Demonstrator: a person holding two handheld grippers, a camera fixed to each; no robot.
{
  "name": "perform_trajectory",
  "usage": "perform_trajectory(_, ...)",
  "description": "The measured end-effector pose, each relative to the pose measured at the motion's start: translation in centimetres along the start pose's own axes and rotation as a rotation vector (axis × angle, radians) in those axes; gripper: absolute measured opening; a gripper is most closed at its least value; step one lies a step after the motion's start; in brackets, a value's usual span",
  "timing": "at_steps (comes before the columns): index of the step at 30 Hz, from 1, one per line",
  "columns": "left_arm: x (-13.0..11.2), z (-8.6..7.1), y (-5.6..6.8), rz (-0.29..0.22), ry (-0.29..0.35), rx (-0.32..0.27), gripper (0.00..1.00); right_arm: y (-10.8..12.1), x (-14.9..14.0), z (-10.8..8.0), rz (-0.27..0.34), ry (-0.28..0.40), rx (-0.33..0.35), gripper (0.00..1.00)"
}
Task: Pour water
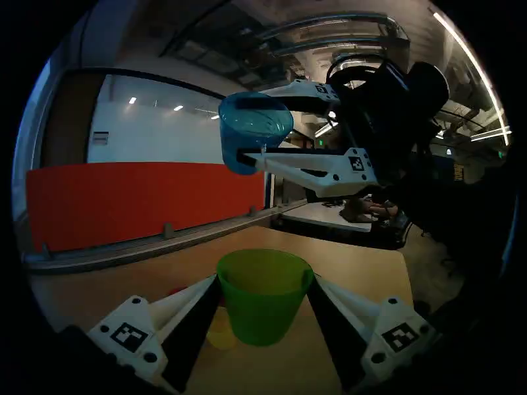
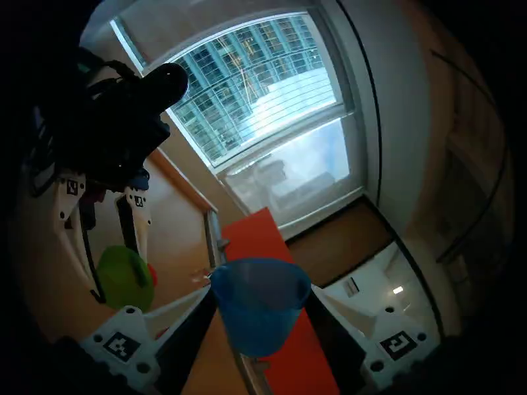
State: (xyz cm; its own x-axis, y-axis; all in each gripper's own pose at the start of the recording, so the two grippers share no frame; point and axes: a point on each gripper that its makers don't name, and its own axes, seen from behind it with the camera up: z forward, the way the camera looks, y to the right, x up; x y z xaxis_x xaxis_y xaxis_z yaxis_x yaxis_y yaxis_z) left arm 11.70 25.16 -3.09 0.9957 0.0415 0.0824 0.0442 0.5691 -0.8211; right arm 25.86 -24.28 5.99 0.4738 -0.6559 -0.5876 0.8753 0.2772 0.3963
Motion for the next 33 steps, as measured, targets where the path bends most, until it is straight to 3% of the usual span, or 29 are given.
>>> perform_trajectory(33,-0.1,0.2,0.1,0.003,-0.002,-0.004,0.87,1.1,0.4,0.8,-0.15,0.004,-0.027,0.91)
